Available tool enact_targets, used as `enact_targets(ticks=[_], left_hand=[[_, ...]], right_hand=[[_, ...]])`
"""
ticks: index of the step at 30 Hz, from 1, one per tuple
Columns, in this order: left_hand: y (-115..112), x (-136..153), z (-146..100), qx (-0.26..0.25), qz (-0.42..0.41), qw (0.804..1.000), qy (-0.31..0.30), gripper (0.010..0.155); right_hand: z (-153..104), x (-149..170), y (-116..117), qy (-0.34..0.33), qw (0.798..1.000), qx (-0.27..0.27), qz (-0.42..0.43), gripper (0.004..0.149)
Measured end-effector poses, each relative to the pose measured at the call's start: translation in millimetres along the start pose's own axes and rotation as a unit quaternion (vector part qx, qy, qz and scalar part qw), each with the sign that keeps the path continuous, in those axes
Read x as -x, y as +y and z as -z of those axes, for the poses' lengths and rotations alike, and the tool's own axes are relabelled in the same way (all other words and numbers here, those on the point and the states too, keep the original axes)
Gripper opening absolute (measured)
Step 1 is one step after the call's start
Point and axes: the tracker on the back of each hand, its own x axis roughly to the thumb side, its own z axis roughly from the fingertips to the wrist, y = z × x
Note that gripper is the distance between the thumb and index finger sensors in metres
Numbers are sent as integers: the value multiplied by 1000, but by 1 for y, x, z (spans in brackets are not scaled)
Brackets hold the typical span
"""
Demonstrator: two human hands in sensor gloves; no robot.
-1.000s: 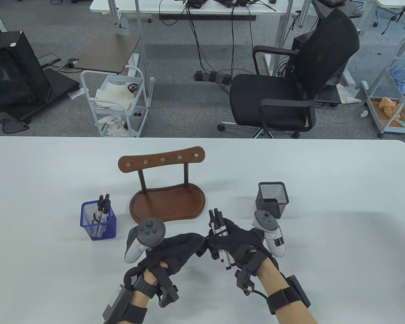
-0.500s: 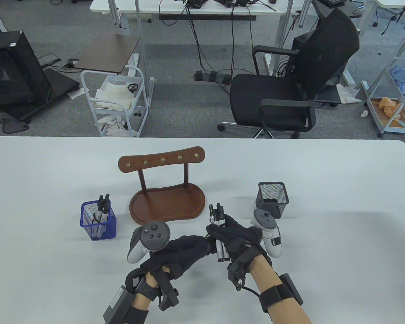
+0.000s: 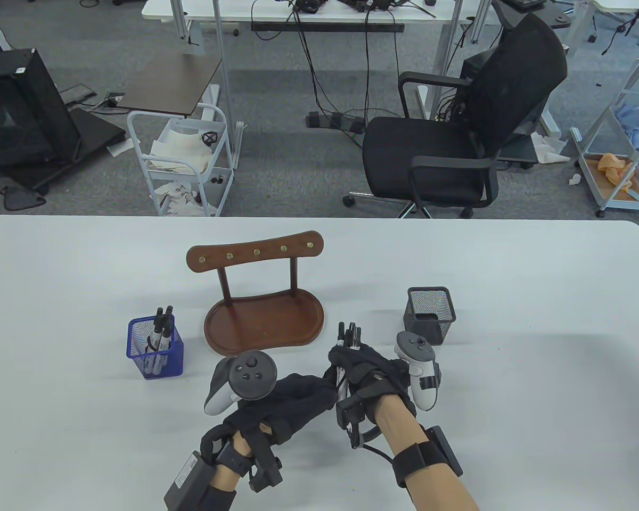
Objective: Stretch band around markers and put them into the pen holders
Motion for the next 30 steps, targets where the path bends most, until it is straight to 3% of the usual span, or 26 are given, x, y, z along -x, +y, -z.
enact_targets(ticks=[2,7,10,17,20,30], left_hand=[[5,5,-3,-24,-46,999,-1,72],[10,13,-4,-44,-111,993,-1,70],[13,16,-5,-65,-142,988,-3,67],[18,15,-12,-99,-120,988,-9,66],[22,16,-14,-116,-70,991,11,71],[17,19,-16,-120,74,986,84,81]], right_hand=[[-3,-2,-1,-36,998,-48,-2,46],[-17,-10,0,-90,992,-12,-91,44],[-22,-11,5,-101,989,-19,-110,45],[-27,-13,6,-119,986,-14,-118,45],[-29,-15,0,-129,985,-9,-116,45],[-48,-44,-37,-178,975,46,-128,45]])
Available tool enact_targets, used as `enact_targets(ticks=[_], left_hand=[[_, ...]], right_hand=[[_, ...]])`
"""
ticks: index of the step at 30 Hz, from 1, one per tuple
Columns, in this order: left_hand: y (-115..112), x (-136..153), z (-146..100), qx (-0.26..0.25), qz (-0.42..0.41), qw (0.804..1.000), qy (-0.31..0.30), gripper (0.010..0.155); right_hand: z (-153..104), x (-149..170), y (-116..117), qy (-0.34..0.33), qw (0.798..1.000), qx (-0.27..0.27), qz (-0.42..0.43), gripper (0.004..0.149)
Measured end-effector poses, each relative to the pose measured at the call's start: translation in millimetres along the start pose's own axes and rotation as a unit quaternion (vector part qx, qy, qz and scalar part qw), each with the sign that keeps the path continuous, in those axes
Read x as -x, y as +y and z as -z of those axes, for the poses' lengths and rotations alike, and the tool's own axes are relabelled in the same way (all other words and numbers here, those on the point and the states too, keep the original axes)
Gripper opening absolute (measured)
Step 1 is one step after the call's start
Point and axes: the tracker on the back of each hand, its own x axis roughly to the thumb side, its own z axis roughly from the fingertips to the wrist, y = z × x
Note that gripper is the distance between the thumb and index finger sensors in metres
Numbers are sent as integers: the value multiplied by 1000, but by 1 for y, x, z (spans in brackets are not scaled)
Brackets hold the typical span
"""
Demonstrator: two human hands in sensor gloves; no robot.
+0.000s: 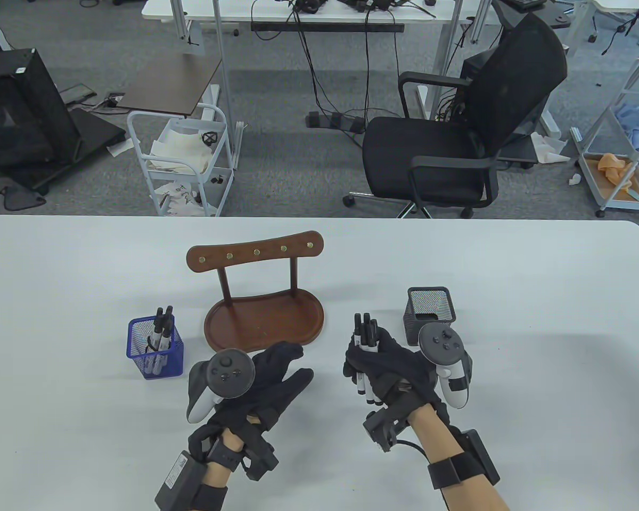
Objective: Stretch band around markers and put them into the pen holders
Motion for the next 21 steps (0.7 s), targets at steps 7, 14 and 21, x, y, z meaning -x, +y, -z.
enact_targets(ticks=[7,14,21], left_hand=[[-3,5,1,9,28,999,18,83],[-2,6,0,8,25,999,18,83],[-1,6,-1,6,21,1000,18,82]], right_hand=[[2,-18,-41,-13,999,35,-3,44],[15,-28,-77,-7,996,83,-34,44],[34,-22,-101,12,989,135,-61,44]])
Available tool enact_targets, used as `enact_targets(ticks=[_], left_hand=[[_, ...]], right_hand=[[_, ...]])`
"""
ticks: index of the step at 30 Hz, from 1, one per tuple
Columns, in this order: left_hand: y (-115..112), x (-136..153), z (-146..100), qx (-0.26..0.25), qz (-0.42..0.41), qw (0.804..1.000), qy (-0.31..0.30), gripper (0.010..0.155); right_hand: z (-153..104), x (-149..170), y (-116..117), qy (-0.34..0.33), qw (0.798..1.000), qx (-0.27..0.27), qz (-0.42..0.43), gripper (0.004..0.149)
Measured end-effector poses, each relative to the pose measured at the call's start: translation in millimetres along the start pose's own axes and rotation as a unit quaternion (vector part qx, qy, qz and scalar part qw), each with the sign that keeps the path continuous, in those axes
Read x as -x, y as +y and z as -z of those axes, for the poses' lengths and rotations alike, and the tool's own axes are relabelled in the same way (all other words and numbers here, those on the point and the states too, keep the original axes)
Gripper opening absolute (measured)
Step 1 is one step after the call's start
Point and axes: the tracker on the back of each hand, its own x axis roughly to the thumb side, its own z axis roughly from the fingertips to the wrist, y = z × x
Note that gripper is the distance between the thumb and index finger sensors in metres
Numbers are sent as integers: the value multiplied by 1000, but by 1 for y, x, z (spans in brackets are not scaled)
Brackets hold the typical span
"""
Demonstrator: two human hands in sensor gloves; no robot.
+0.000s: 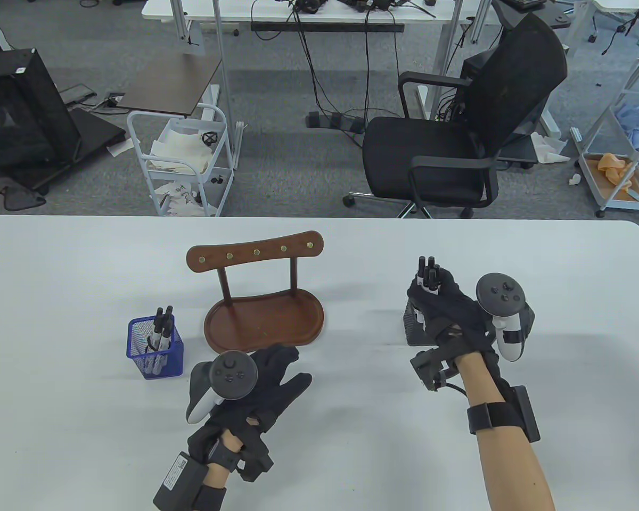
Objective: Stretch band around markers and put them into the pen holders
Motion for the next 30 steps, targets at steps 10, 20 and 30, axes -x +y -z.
enact_targets(ticks=[10,20,30], left_hand=[[0,0,1,-1,0,1000,-3,82],[0,1,1,1,-1,1000,-1,82],[1,1,1,1,-1,1000,-2,82]], right_hand=[[28,19,-4,3,1000,5,2,42],[40,33,6,29,998,-18,-50,42],[44,41,13,76,989,-13,-123,42]])
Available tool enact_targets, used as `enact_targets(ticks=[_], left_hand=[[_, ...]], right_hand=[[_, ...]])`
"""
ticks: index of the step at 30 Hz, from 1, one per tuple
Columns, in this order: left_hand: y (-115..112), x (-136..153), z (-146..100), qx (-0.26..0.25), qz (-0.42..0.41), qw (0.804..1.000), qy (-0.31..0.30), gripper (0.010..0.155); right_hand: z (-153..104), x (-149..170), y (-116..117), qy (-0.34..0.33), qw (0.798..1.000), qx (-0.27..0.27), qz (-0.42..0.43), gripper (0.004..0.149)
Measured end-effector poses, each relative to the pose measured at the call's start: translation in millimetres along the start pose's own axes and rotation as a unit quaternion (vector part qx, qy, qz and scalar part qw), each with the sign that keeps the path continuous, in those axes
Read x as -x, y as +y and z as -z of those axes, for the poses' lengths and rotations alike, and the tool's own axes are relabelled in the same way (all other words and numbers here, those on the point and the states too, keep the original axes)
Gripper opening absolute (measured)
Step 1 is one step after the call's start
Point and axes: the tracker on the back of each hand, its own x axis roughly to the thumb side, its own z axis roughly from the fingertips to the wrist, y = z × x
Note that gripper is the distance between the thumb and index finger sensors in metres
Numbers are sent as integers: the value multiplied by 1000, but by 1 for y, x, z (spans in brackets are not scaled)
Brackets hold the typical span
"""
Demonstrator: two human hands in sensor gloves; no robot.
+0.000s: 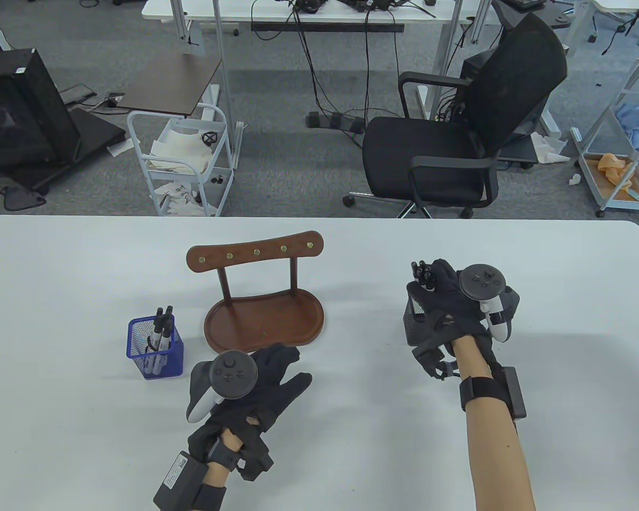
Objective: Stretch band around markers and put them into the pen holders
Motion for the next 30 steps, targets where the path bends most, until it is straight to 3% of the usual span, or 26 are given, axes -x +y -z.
enact_targets(ticks=[4,9,13,20,25,30], left_hand=[[0,0,0,1,1,1000,1,82],[0,0,0,0,6,1000,2,84],[-1,0,0,2,16,1000,3,86],[-2,-7,0,6,65,998,6,88],[-2,-11,-1,16,103,995,8,89],[3,-6,-14,32,163,986,16,91]], right_hand=[[1,2,3,39,999,10,-35,43],[1,1,2,41,998,5,-56,79],[-9,-7,-3,13,998,12,-63,90],[-56,-35,7,-78,989,35,-117,83],[-95,-52,41,-153,977,-4,-148,81],[-118,-59,82,-190,965,-52,-171,78]])
